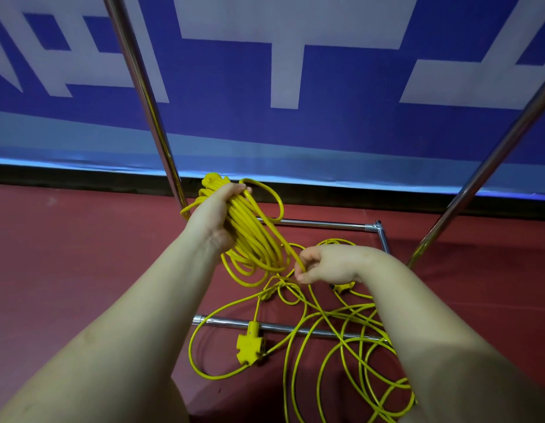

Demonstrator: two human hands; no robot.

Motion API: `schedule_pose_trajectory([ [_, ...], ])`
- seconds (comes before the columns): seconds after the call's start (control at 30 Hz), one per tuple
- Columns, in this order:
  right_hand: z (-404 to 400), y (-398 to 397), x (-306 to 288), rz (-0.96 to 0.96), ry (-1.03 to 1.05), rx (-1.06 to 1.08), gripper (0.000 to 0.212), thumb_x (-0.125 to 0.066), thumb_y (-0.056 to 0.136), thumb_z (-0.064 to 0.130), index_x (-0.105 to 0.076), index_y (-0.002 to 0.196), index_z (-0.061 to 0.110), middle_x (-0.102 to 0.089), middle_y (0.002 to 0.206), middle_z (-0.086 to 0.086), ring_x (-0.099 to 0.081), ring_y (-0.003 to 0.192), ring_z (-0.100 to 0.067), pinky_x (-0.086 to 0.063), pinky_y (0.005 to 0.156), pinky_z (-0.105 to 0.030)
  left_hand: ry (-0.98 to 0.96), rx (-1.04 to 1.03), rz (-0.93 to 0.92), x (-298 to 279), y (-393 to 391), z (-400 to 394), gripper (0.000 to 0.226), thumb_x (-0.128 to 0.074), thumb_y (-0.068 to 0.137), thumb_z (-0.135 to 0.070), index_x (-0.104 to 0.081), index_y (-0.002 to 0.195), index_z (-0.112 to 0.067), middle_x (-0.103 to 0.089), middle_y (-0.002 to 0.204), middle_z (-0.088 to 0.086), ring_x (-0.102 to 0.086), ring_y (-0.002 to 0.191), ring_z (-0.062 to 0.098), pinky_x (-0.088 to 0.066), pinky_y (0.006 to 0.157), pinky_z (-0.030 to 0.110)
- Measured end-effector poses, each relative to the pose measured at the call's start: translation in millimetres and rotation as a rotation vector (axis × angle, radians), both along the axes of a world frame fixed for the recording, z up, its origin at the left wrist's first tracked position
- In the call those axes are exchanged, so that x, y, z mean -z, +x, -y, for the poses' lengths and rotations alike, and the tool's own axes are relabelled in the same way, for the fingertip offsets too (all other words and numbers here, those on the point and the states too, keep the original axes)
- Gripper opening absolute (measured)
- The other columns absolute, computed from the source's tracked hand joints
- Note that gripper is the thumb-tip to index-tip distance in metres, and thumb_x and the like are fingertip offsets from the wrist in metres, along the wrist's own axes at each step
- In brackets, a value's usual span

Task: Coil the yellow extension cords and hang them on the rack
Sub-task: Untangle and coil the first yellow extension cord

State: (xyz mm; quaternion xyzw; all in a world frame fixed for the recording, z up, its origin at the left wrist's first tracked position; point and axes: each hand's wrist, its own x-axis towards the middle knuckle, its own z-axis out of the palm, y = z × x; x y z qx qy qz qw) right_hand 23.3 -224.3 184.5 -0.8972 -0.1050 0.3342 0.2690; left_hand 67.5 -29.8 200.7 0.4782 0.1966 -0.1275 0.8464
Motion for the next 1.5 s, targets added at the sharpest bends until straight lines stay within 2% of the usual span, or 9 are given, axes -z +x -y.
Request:
schedule_pose_trajectory([
  [0.07,3.8,-1.2,-2.8,-0.029,0.082,0.018,0.015,-0.06,0.09,0.019,-0.058,0.076,0.025,-0.064,0.08,0.009,-0.058,0.083,-0.007,-0.044,0.084,-0.022,-0.005,-0.017,0.018,0.9,3.2,-3.9,0.046,-0.059,0.088,-0.017,-0.069,0.044,-0.014,-0.063,0.057,-0.003,-0.057,0.052,0.012,-0.05,0.067,0.031],
  [0.13,8.8,-1.9,-9.8,-0.008,0.121,0.059,0.015,-0.059,0.091,0.021,-0.059,0.077,0.022,-0.067,0.078,0.008,-0.056,0.069,-0.002,-0.042,0.068,-0.014,-0.001,-0.047,0.049,0.7,6.5,-9.0,0.043,-0.059,0.087,-0.017,-0.069,0.046,-0.014,-0.063,0.056,-0.003,-0.056,0.057,0.013,-0.049,0.076,0.033],
  [0.2,15.3,-2.3,-19.0,-0.011,0.215,0.156,0.014,-0.058,0.092,0.021,-0.059,0.079,0.016,-0.068,0.072,0.004,-0.056,0.06,-0.005,-0.044,0.063,-0.017,0.05,-0.088,0.081,-0.1,8.6,-15.0,0.033,-0.063,0.084,-0.016,-0.071,0.052,-0.014,-0.063,0.06,0.0,-0.058,0.062,0.017,-0.049,0.085,0.041],
  [0.33,19.7,-7.0,-41.2,-0.094,0.469,0.278,0.013,-0.054,0.093,0.016,-0.061,0.082,0.013,-0.067,0.062,0.001,-0.058,0.047,-0.006,-0.046,0.047,-0.015,0.213,-0.098,0.178,-2.0,8.9,-23.6,0.015,-0.066,0.084,-0.014,-0.071,0.071,-0.009,-0.068,0.063,0.003,-0.064,0.057,0.019,-0.057,0.062,0.04],
  [0.43,15.0,-7.3,-50.1,-0.079,0.714,0.456,0.012,-0.052,0.093,0.014,-0.059,0.084,0.011,-0.067,0.062,0.001,-0.055,0.043,-0.007,-0.041,0.039,-0.014,0.294,-0.033,0.229,-3.2,6.8,-24.0,0.009,-0.066,0.086,-0.019,-0.065,0.082,-0.011,-0.07,0.065,0.0,-0.065,0.058,0.012,-0.056,0.061,0.032],
  [0.67,1.8,0.0,-45.6,0.103,0.772,0.737,0.02,-0.058,0.091,0.015,-0.063,0.108,0.007,-0.061,0.069,-0.002,-0.054,0.039,-0.003,-0.046,0.043,-0.014,0.238,0.318,0.186,-7.0,-8.2,-12.6,0.014,-0.06,0.088,-0.017,-0.059,0.077,-0.01,-0.062,0.059,0.0,-0.06,0.052,0.01,-0.053,0.056,0.025],
  [1.13,-13.7,8.1,-39.7,-0.284,1.175,1.082,0.014,-0.049,0.095,0.008,-0.052,0.082,0.009,-0.062,0.047,-0.001,-0.063,0.042,-0.009,-0.052,0.042,-0.021,0.292,0.602,0.255,-3.1,-26.6,16.2,0.028,-0.073,0.063,-0.019,-0.069,0.088,-0.007,-0.071,0.075,0.007,-0.068,0.065,0.017,-0.058,0.066,0.03],
  [1.4,-17.1,10.1,-35.5,-0.251,1.16,1.071,0.016,-0.05,0.095,0.009,-0.052,0.079,0.007,-0.064,0.048,0.0,-0.064,0.045,-0.008,-0.054,0.048,-0.021,0.289,0.623,0.248,-1.1,-28.9,23.6,0.015,-0.076,0.06,-0.016,-0.073,0.074,-0.015,-0.071,0.074,0.007,-0.069,0.068,0.018,-0.057,0.075,0.034],
  [1.5,-12.9,10.7,-36.5,-0.186,1.048,0.931,0.022,-0.05,0.096,0.027,-0.057,0.086,0.009,-0.07,0.061,-0.002,-0.069,0.057,-0.012,-0.057,0.058,-0.025,0.297,0.574,0.253,-0.2,-28.5,27.3,0.006,-0.073,0.073,-0.007,-0.069,0.076,-0.009,-0.068,0.068,0.007,-0.066,0.062,0.017,-0.056,0.068,0.031],
])
